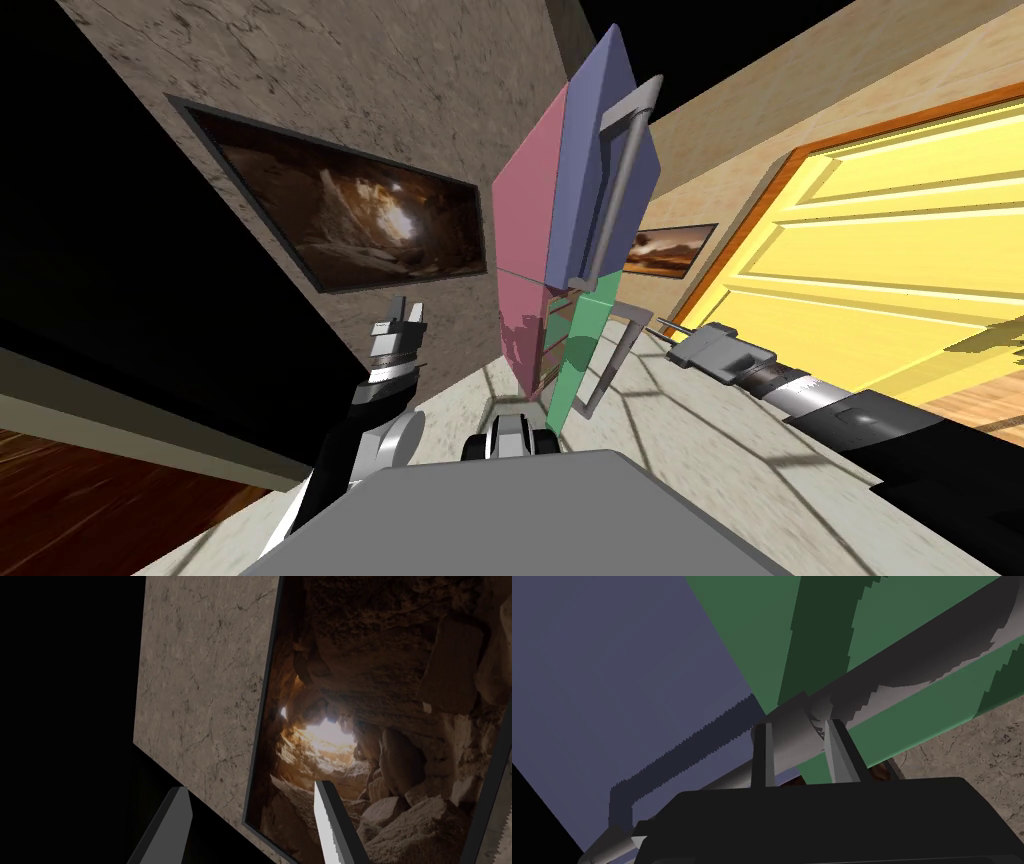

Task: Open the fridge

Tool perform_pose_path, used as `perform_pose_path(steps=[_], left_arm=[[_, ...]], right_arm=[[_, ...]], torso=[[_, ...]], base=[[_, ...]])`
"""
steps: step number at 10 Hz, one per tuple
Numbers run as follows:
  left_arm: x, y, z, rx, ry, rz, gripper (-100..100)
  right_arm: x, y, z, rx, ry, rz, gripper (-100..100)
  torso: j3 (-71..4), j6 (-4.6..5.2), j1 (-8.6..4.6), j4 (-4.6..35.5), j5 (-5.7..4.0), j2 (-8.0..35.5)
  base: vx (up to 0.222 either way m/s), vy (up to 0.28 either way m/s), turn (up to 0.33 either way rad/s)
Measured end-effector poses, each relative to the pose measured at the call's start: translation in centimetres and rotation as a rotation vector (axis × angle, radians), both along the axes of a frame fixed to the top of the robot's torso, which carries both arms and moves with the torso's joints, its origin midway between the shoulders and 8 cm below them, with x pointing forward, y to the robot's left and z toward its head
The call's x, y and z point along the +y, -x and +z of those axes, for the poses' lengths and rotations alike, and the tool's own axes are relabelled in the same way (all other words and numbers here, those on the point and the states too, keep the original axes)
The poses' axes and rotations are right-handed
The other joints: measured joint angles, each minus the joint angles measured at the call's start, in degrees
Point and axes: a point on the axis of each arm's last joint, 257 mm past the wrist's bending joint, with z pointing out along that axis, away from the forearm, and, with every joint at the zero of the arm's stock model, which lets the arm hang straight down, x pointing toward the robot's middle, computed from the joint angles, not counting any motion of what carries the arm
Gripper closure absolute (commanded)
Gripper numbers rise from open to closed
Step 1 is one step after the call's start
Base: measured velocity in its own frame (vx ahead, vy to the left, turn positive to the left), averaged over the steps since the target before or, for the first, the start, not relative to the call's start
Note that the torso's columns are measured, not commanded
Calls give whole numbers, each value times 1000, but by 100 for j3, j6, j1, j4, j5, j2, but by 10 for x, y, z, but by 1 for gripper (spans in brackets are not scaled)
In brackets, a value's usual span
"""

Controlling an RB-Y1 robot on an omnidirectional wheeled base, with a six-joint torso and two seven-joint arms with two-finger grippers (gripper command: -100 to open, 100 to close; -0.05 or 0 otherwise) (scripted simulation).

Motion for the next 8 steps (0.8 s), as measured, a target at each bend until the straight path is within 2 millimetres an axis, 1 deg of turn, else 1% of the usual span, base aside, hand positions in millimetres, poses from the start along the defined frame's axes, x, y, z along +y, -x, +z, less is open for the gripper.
perform_pose_path(steps=[1, 3, 4, 6, 7, 8], left_arm=[[0, 0, 0, 0, 0, 0, 0], [0, 0, 0, 0, 0, 0, 0], [0, 0, 0, 0, 0, 0, 0], [0, 0, 0, 0, 0, 0, 0], [0, 0, 0, 0, 0, 0, 0], [0, 0, 0, 0, 0, 0, 0]], right_arm=[[7, -1, 1, -3, 1, 18, 100], [18, 0, 2, -1, 0, 51, 100], [24, -2, 4, -4, 3, 66, 100], [34, -4, 8, -17, 5, 91, 100], [41, -5, 10, -18, 7, 109, 100], [46, -6, 11, -20, 7, 125, 100]], torso=[[2, 11, 26, -4, -2, -2], [23, -10, 68, 20, 32, 40], [29, -1, 106, 16, 35, 39], [44, 10, 111, 2, 16, 43], [48, 2, 92, 2, 10, 51], [52, 16, 83, 2, 2, 52]], base=[[-184, -195, 22], [-199, -237, 39], [-160, -206, 52], [-129, -177, 29], [-104, -154, 7], [-40, -57, -3]])
